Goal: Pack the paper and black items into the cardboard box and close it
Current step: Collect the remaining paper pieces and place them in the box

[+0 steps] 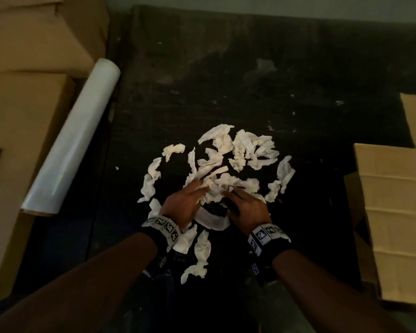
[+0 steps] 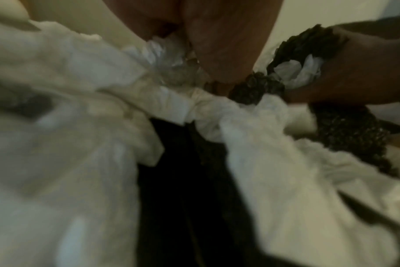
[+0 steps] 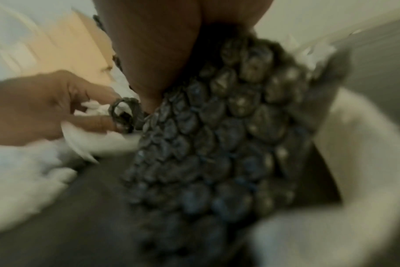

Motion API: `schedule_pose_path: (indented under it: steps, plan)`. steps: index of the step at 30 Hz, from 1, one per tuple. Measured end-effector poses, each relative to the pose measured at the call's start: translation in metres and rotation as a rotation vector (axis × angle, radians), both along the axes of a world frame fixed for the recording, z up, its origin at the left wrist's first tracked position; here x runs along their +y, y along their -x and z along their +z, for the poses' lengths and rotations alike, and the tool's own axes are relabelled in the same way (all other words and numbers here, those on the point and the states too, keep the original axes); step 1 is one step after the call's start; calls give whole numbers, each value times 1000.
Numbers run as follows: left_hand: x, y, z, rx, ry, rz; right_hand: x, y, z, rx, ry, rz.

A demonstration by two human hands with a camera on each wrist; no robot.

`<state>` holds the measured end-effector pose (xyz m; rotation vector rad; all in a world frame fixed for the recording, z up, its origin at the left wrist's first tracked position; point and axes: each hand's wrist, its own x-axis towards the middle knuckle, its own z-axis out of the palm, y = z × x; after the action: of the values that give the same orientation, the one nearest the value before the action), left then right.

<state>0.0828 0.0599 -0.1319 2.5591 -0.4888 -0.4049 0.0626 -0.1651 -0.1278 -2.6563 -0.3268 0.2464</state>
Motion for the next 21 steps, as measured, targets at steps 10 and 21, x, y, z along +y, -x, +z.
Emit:
schedule_pose_path:
  steps: [10, 21]
  plan:
    - [14, -18, 47, -230, 273, 94, -25, 1, 53, -210, -158, -187]
    - [-52, -144, 30, -151, 140, -2, -42, -131, 38, -30, 28, -383]
